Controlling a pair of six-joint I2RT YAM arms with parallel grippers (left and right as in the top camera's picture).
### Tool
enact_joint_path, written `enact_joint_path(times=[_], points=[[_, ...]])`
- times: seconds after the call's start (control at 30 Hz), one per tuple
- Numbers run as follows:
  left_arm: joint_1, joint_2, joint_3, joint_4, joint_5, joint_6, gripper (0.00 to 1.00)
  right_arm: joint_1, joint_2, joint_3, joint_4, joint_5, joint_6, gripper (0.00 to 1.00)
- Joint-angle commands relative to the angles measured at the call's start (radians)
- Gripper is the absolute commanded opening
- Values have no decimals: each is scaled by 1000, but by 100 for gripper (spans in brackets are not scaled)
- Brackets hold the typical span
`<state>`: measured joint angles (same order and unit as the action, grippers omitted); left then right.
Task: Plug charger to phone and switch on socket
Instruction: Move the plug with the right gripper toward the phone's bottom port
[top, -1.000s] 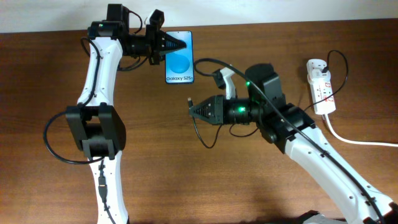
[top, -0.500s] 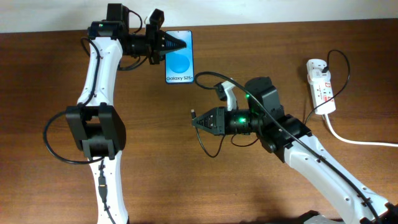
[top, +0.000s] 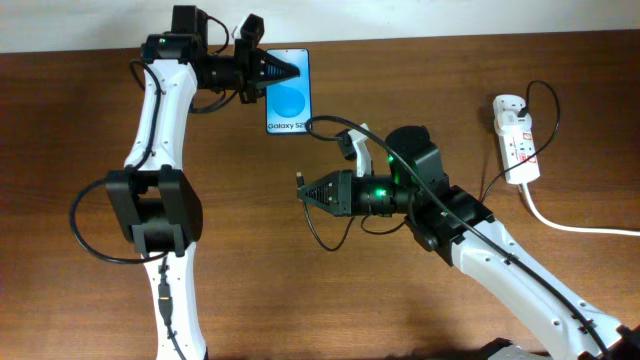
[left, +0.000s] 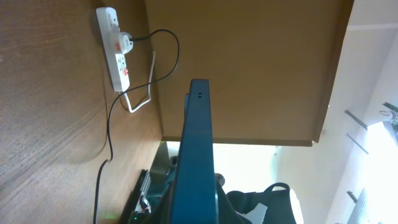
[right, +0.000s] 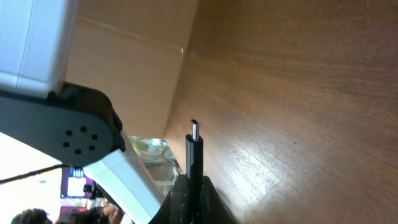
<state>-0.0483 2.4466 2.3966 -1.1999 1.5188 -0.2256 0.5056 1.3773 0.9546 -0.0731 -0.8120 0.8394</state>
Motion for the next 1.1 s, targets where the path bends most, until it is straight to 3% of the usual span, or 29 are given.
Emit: enact_joint_path(times=[0.0, 0.63, 1.07], points=[[-6, -8, 13, 4, 45, -5, 0, 5, -7, -3, 16, 8, 61, 4], [-30, -8, 13, 10, 55, -26, 0, -23, 84, -3, 259, 9, 126, 4], [-39, -8, 13, 11, 54, -73, 0, -68, 122, -3, 292, 40, 191, 4]])
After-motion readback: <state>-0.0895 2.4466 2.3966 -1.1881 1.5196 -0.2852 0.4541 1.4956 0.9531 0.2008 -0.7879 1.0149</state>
